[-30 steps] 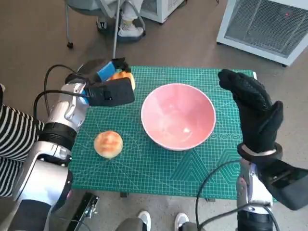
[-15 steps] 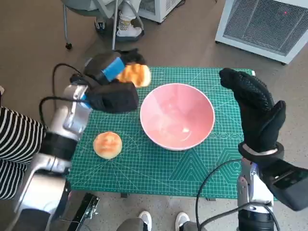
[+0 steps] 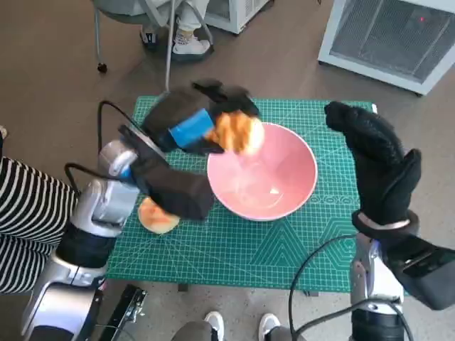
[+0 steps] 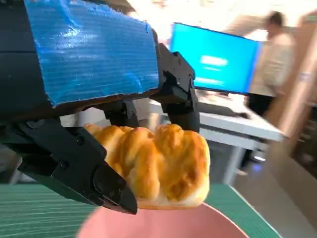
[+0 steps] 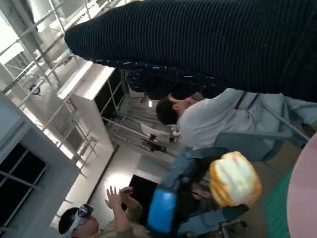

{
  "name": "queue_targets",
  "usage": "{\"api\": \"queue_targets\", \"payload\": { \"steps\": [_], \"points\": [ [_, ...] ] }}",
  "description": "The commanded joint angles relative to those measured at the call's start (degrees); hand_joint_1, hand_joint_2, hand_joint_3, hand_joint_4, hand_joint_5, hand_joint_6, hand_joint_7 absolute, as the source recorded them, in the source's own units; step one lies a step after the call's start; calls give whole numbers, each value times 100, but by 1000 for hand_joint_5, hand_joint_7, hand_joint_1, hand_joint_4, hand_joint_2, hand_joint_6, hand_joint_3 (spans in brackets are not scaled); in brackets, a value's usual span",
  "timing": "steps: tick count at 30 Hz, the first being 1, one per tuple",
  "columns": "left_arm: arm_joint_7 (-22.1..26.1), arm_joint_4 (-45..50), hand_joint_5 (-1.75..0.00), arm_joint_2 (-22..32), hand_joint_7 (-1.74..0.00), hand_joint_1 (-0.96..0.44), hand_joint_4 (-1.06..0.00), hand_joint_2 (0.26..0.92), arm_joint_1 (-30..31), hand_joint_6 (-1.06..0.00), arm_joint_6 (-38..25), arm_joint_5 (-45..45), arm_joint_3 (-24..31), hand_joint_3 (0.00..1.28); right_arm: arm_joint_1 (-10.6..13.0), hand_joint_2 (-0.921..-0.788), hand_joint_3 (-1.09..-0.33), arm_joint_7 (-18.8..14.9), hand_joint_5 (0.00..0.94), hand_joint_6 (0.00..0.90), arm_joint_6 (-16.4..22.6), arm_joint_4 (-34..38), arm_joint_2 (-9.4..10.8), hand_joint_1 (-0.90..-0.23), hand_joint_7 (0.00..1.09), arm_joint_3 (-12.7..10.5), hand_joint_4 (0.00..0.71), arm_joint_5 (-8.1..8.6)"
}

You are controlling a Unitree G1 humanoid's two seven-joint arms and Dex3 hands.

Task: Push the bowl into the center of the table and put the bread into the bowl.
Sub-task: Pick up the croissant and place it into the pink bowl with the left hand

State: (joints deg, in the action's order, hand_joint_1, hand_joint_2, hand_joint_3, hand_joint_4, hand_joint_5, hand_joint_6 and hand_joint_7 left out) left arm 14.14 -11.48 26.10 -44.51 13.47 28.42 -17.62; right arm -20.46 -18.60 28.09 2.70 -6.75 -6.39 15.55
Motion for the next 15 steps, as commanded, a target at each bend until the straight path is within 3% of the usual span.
{"api": "queue_targets", "payload": {
  "steps": [1, 3, 5, 6, 9, 12, 15],
  "points": [
    [159, -222, -1179, -112, -1248, 1, -705, 921, 73, -505, 98, -12, -123, 113, 145, -921, -754, -9, 1, 97, 8, 100, -5, -695, 395, -19, 193, -13],
    [344, -395, -1189, -169, -1249, 1, -702, 921, 48, -494, 132, -134, -158, 120, 155, -921, -755, 15, 1, 96, 9, 89, 4, -695, 395, -14, 192, -32],
    [555, -553, -1280, -215, -1015, 173, -619, 921, 28, -439, 179, -266, -185, 158, 168, -921, -754, 38, 1, 96, 9, 77, 13, -698, 396, -13, 192, -51],
    [630, -602, -1177, -226, -875, 172, -546, 893, 21, -419, 205, -309, -189, 157, 173, -921, -754, 46, 1, 96, 10, 74, 16, -700, 397, -12, 192, -58],
    [925, -789, -416, -198, -378, 3, -440, 823, -10, -405, 369, -448, -230, 68, 198, -921, -753, 76, 1, 96, 5, 54, 27, -710, 399, -22, 192, -69],
    [1104, -883, -138, -153, -159, -113, -345, 801, -42, -376, 492, -495, -225, 27, 213, -921, -753, 96, 1, 96, -1, 35, 35, -718, 401, -23, 192, -72],
    [1310, -954, -45, -75, -70, -206, -251, 789, -114, -342, 600, -553, -183, 11, 235, -921, -753, 124, 1, 96, -12, 6, 47, -721, 402, -17, 192, -72]
  ]
}}
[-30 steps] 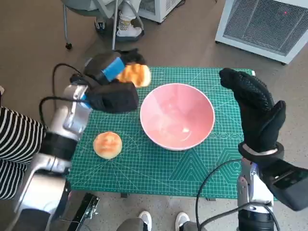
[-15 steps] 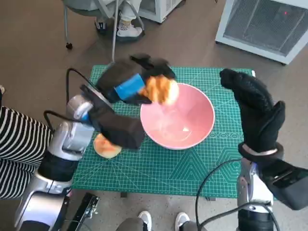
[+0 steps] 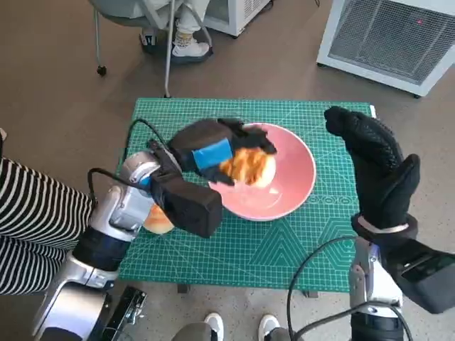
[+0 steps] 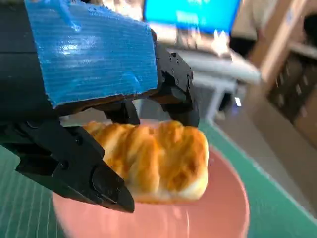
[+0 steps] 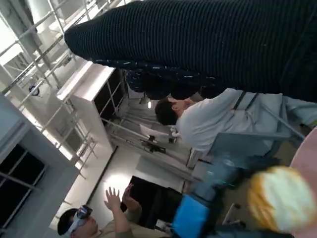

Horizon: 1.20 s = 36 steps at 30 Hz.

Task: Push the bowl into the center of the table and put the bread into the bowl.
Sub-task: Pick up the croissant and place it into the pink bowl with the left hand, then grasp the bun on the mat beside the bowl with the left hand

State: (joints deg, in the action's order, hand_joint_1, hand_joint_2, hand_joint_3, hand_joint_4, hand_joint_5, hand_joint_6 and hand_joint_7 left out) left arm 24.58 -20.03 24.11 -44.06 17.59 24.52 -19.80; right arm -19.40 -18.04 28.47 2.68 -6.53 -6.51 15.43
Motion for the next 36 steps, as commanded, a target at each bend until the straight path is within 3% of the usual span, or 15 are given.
{"api": "queue_targets", "payload": {
  "steps": [1, 8, 13, 27, 36],
  "points": [
    [311, -115, -36, 138, -59, -222, -234, 788, -173, -336, 212, -172, 49, 9, 133, -921, -753, 74, 1, 96, -52, 2, 27, -722, 403, -4, 192, -59],
    [639, -35, -2, 392, -4, -315, -93, 778, -164, -256, 254, -304, 246, 1, 150, -921, -753, 123, 0, 95, -63, -24, 33, -722, 406, -4, 191, -71],
    [860, 15, 0, 673, 0, -341, -59, 779, -79, -224, 407, -631, 533, 1, 151, -921, -754, 149, 0, 95, -55, -29, 27, -715, 409, -5, 189, -86],
    [1444, 386, -12, 1672, -12, -384, -93, 805, 556, -237, 486, -1651, 1526, 10, 194, -921, -756, 152, 0, 87, -38, -57, 21, -709, 415, 8, 182, -53],
    [1543, 697, -15, 2265, -28, -353, -124, 772, 1203, -270, 289, -1680, 1955, 1, 183, -921, -755, 142, 0, 85, -57, -49, 19, -709, 419, 12, 182, -32]
  ]
}}
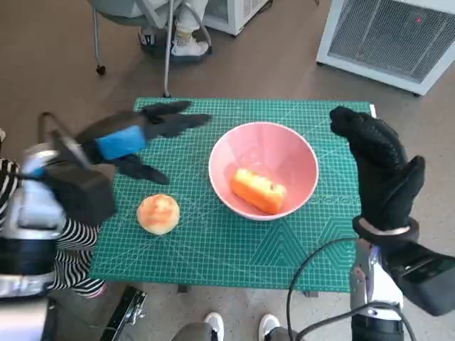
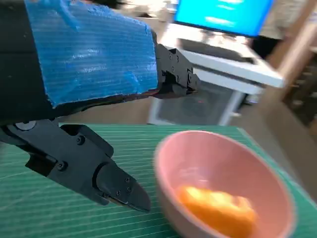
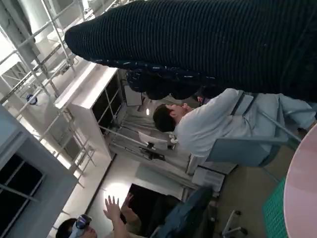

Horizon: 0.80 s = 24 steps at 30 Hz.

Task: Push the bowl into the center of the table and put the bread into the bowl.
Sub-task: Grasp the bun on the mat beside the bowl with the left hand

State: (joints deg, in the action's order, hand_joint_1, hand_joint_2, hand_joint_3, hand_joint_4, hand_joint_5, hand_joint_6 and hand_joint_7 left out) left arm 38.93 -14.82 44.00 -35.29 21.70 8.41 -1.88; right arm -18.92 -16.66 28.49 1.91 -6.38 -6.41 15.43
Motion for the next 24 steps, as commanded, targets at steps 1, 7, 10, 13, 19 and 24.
{"api": "queue_targets", "payload": {
  "steps": [1, 7, 10, 13, 19, 24],
  "points": [
    [151, 204, -14, 330, -28, -347, -125, 769, 398, -272, -161, -99, 196, 0, 130, -921, -755, -3, 0, 85, -60, 38, 0, -709, 420, 1, 182, -25],
    [377, 304, -9, 514, -28, -312, -129, 759, 732, -283, -357, -182, 252, 0, 96, -921, -755, -50, 0, 83, -68, 91, -29, -709, 422, -10, 182, 15],
    [509, 397, -6, 565, -26, -298, -130, 753, 877, -287, -498, -220, 242, 0, 68, -921, -755, -77, 0, 83, -61, 140, -42, -709, 423, -12, 182, 26],
    [609, 513, -5, 593, -24, -289, -130, 748, 1011, -289, -640, -197, 189, 0, 29, -921, -755, -111, 0, 82, -59, 197, -41, -709, 424, -1, 182, 37],
    [747, 592, -2, 583, -19, -196, -131, 733, 1190, -296, -730, -24, -22, 0, -20, -921, -753, -203, 0, 82, -70, 270, -44, -709, 426, 14, 181, 83],
    [819, 513, -1, 546, -16, -167, -130, 732, 1210, -299, -721, 132, -227, 1, -48, -921, -753, -283, 0, 77, -87, 323, -63, -709, 425, -11, 177, 137]
  ]
}}
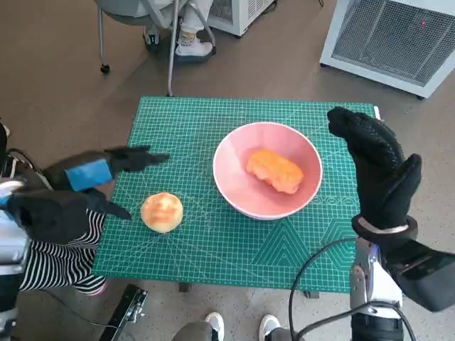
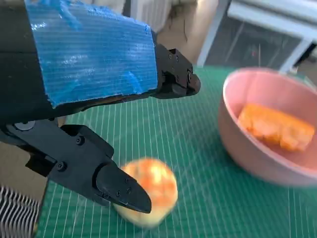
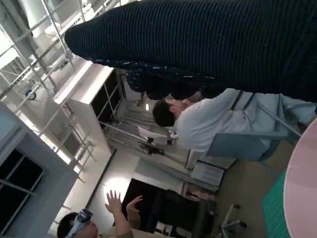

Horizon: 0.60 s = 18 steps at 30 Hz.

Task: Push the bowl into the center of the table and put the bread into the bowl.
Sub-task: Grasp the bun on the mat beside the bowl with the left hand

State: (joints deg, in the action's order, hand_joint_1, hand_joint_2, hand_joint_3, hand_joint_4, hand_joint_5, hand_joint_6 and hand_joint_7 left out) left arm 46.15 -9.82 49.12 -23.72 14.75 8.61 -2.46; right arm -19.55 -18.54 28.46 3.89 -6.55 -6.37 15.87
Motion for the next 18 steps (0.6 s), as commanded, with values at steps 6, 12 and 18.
{"api": "queue_targets", "payload": {
  "steps": [6, 12, 18],
  "points": [
    [171, -310, -5, -114, -16, -134, -140, 726, -58, -311, 51, 282, -513, 3, 9, -921, -753, -182, 0, 73, -88, 172, -64, -709, 424, -39, 175, 136],
    [30, -767, -9, -413, -9, -76, -157, 734, -174, -307, 262, 382, -761, 11, -4, -921, -754, -240, 0, 70, -114, 190, -73, -709, 423, -52, 173, 176],
    [-520, -1340, -35, -726, -26, -16, -246, 739, -238, -354, 735, 745, -970, 14, 9, -921, -756, -251, 0, 68, -107, 191, -80, -706, 424, -38, 172, 165]
  ]
}}
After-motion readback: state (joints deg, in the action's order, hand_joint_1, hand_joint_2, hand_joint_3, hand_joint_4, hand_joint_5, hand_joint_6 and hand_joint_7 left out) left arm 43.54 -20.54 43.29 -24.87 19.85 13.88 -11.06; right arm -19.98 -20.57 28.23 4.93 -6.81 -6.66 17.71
